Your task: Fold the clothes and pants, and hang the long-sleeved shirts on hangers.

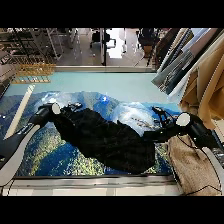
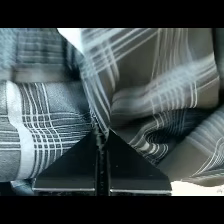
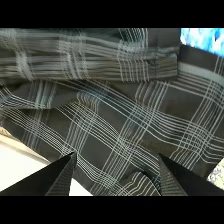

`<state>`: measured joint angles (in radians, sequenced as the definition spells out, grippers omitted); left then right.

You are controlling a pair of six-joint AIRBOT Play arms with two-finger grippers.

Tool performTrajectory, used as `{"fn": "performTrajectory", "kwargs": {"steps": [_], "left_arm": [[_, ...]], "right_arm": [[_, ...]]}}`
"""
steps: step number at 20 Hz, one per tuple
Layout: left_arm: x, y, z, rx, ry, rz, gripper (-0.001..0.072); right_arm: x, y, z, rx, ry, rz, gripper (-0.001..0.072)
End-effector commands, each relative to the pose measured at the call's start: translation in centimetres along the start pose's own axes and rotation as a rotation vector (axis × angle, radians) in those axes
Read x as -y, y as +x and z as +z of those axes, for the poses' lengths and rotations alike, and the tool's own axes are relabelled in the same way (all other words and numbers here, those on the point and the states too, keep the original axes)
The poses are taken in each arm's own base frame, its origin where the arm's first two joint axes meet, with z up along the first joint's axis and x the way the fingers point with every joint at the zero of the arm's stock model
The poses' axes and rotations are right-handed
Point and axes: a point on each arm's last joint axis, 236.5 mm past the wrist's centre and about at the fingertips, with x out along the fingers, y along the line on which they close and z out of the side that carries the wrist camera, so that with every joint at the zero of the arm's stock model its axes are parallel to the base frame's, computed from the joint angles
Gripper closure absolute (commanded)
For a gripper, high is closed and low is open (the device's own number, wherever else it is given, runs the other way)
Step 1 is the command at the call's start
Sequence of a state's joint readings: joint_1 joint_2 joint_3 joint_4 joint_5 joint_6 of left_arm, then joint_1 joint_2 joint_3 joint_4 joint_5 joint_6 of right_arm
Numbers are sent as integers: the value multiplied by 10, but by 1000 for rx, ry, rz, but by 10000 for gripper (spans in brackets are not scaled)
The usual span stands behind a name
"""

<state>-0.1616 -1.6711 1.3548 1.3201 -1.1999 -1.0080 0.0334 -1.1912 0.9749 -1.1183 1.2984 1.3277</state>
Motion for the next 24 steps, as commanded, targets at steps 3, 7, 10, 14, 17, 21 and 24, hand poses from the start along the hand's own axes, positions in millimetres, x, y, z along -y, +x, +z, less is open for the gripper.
{"fn": "performTrajectory", "kwargs": {"steps": [3, 7, 10, 14, 17, 21, 24], "left_arm": [[-36, -40, -32, -3, -207, -7, 692], [-41, -86, -28, 167, -345, -139, 692], [-43, -93, -34, 183, -367, -184, 692], [-42, -88, -39, 161, -373, -203, 692], [-44, -83, -41, 147, -379, -205, 686], [-52, -83, -46, 150, -403, -203, 506], [-60, -85, -51, 157, -425, -199, 451]], "right_arm": [[18, 35, 14, 29, 87, -2, 127], [22, 81, 43, 75, 118, 86, 129], [-3, 111, 52, 76, 114, 241, 149], [-18, 135, 53, 72, 85, 265, 377], [-32, 120, 45, 35, 7, 305, 696], [-39, 74, 61, 86, -92, 229, 696], [-31, 43, 69, 127, -127, 122, 697]]}}
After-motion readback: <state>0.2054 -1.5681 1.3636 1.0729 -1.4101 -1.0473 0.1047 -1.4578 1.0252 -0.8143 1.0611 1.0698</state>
